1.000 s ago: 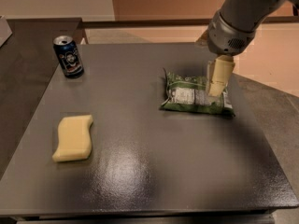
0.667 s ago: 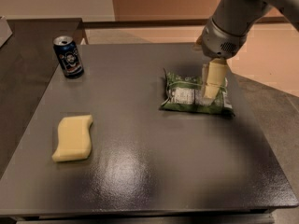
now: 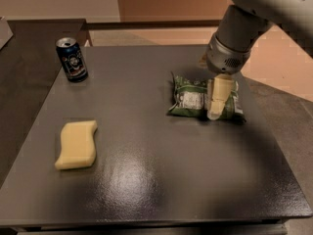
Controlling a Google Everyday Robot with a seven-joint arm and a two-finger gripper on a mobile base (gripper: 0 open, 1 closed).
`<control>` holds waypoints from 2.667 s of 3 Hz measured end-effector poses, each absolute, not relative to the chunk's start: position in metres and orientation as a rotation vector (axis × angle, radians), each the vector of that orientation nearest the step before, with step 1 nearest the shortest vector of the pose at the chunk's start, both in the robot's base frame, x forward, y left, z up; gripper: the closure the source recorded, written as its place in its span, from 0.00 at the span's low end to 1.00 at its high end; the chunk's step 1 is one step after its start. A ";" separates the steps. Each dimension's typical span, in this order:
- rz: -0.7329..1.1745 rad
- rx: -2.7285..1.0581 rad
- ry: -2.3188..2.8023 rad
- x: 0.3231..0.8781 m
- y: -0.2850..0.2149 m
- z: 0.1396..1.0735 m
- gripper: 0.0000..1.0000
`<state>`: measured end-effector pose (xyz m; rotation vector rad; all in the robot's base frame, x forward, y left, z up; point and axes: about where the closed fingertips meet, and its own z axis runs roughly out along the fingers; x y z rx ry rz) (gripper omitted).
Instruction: Pick green jalapeno chip bag
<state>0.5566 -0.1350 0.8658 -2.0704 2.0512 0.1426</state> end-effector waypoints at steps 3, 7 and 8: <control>0.182 -2.082 2.065 0.554 -0.134 0.835 0.39; 0.080 -2.140 1.843 0.552 -0.117 0.925 1.00; 0.028 -2.161 1.758 0.550 -0.111 0.959 1.00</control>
Offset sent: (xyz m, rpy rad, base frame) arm -0.0046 -0.0018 -0.0377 -0.0029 0.0465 0.0015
